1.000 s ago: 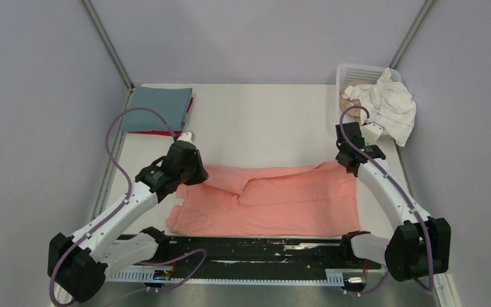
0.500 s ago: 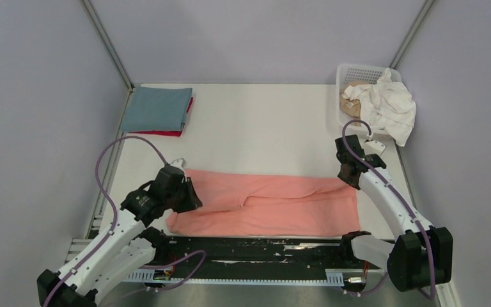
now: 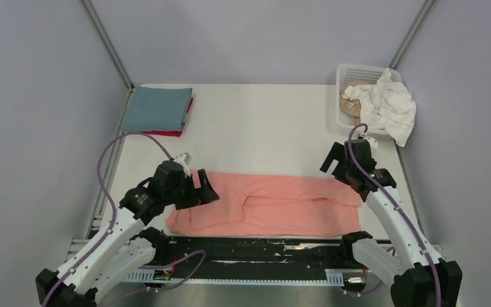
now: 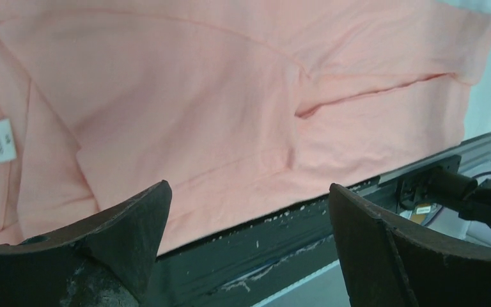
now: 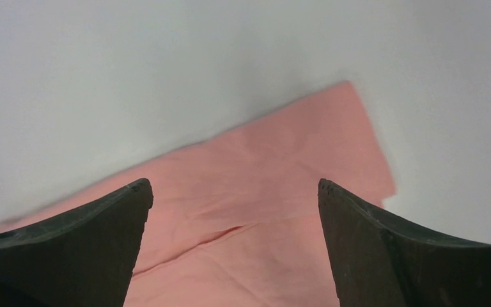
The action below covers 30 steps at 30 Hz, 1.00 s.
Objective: Fold and stack the t-shirts
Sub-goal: Rotate the tshirt 90 degrees
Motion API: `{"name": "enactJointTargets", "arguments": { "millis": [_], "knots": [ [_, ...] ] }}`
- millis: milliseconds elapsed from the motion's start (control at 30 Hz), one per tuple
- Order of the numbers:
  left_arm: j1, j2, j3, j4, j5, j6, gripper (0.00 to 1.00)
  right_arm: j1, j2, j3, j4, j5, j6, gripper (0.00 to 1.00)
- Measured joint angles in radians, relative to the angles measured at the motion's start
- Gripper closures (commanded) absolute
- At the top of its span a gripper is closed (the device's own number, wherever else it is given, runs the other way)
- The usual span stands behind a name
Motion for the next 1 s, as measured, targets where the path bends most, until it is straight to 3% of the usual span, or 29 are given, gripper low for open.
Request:
{"name": "enactJointTargets", "arguments": {
  "millis": [67, 233, 333, 533, 767, 1000],
  "knots": [
    [0.0, 0.081, 0.006, 0.079, 0.0, -0.002, 0.0, 0.0, 0.021, -0.034, 0.076, -0.123, -0.045, 0.0],
    [0.021, 0.454, 0.031, 0.277, 0.037, -0.01, 0.0, 0.002, 0.177, -0.082, 0.238, -0.365, -0.103, 0.0],
    [0.057, 0.657, 0.054, 0.364, 0.07, -0.01, 0.0, 0.002, 0.243, -0.117, 0.318, -0.449, -0.112, 0.0],
    [0.147, 0.95, 0.266, 0.449, 0.26, -0.033, 0.0, 0.002, 0.339, -0.17, 0.428, -0.498, -0.13, 0.0],
    [0.207, 1.263, 0.623, 0.404, 0.422, -0.019, 0.0, 0.002, 0.418, -0.156, 0.557, -0.549, -0.16, 0.0],
    [0.256, 1.579, 1.175, 0.216, 0.402, 0.093, 0.0, 0.002, 0.548, -0.088, 0.681, -0.632, -0.174, 0.0]
  ]
}}
